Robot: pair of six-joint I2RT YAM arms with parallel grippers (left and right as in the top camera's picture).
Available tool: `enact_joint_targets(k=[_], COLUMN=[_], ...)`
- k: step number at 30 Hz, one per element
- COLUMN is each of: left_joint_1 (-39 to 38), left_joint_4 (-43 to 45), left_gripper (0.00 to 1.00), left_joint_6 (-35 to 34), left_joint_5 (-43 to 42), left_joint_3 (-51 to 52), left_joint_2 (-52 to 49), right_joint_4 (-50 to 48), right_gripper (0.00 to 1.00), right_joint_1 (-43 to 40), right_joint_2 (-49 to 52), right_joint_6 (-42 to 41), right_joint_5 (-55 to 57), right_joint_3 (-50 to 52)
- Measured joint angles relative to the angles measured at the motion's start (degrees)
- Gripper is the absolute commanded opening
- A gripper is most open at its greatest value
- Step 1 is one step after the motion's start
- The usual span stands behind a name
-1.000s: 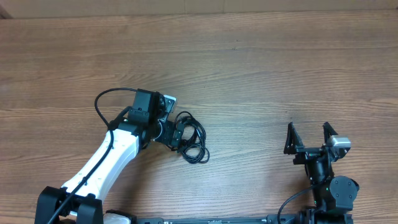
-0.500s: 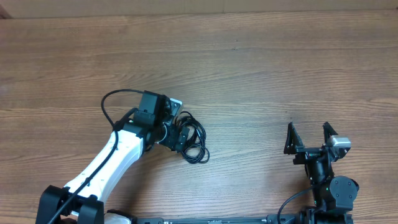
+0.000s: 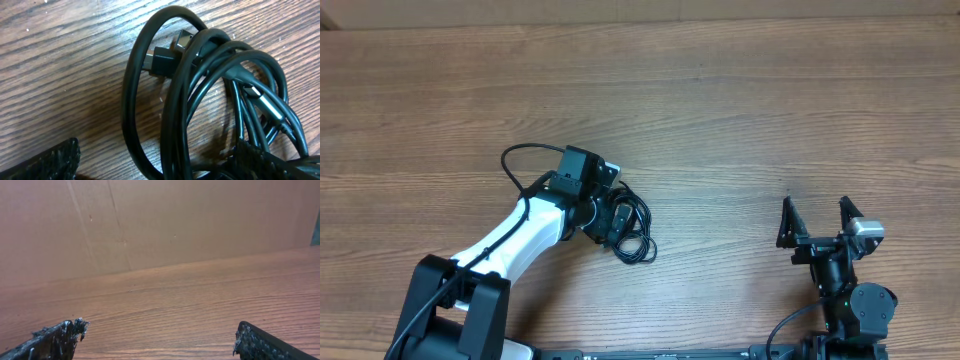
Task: Untangle cables
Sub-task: 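Lift the gripped cable bundle upward with the left gripper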
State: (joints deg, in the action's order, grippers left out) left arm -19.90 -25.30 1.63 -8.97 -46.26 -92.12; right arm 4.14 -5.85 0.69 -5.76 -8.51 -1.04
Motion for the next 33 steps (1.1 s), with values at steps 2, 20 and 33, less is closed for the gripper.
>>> enact_joint_targets(k=[2, 20, 33], left_joint_1=[0.0, 0.0, 0.0], left_joint_4=[0.3, 1.6, 1.8], left_gripper=[1.0, 0.43, 0.04], left_joint_6=[0.0, -0.3, -0.6], left_joint_5=[0.0, 0.2, 0.2], left_joint_3=[0.0, 0.0, 0.0], left_joint_2=[0.0, 0.0, 0.0], right_joint_4=[0.0, 0.0, 0.0], right_gripper=[1.0, 1.0, 1.0], right_joint_1=[0.0, 0.0, 0.0], right_joint_2=[0.0, 0.0, 0.0], right_joint_6=[0.0, 0.0, 0.0], right_joint_5=[0.0, 0.0, 0.0], right_joint_3=[0.0, 0.0, 0.0])
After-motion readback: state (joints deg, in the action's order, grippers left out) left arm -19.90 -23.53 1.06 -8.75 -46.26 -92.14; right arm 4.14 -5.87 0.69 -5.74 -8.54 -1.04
